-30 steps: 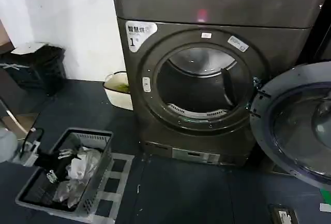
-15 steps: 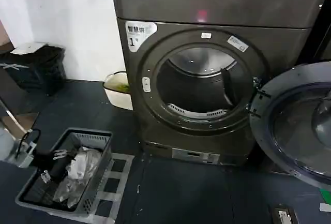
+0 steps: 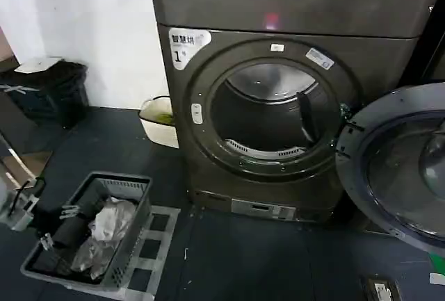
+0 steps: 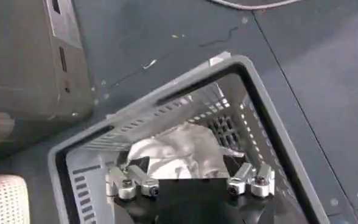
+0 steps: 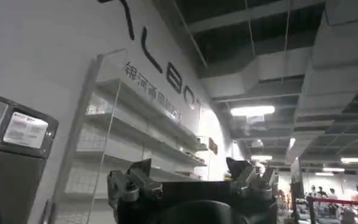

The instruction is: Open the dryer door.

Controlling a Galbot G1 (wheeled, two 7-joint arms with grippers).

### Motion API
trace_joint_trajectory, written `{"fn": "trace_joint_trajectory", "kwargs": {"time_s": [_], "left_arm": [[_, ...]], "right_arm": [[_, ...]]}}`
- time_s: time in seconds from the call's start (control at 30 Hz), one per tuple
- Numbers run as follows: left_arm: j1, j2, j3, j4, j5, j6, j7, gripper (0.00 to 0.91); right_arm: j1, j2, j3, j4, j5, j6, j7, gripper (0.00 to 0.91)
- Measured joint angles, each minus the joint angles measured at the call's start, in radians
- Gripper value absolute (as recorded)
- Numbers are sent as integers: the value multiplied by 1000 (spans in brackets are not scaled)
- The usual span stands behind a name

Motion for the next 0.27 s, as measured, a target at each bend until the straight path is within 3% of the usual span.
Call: {"fn": "trace_joint_trajectory", "kwargs": {"time_s": [0.27], "left_arm": [[64,5,-74,15,24,-22,3,907]], "right_arm": [[-2,11,-2,12,0,0,0,907]]}}
